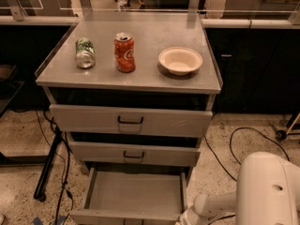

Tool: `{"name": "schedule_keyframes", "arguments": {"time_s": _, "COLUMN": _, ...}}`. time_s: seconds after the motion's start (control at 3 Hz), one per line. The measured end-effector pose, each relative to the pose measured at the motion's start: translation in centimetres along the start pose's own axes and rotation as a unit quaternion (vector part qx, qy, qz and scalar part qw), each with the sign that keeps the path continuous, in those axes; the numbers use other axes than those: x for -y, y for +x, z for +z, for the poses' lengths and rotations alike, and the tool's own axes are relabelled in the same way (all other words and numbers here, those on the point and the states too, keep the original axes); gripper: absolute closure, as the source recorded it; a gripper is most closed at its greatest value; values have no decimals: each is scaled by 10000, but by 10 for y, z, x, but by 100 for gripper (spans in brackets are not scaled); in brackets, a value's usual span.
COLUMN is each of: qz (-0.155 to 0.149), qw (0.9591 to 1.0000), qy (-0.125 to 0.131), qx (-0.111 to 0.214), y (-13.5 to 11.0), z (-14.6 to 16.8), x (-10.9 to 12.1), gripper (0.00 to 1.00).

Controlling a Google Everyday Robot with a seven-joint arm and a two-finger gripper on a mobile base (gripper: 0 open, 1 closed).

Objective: Close bottom drawer

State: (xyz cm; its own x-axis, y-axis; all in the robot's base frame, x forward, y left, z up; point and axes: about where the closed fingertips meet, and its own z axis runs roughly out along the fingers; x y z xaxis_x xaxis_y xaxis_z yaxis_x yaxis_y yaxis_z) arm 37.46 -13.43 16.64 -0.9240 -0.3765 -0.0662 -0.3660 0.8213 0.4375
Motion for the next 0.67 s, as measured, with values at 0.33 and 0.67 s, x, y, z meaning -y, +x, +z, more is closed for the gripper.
{"name": "schedule_keyframes", "arguments": {"time_s": 0.33, "qz": 142, "qw": 9997, "qy": -39, "qx": 209, "y": -13, "z": 3, "x": 5, "gripper": 100}}
{"name": "schedule_keyframes", "arguments": {"time_s": 0.67, "qz": 204, "qw": 9992, "qy": -44, "qx": 354, "y": -23, "z": 2, "x": 7, "gripper": 100}}
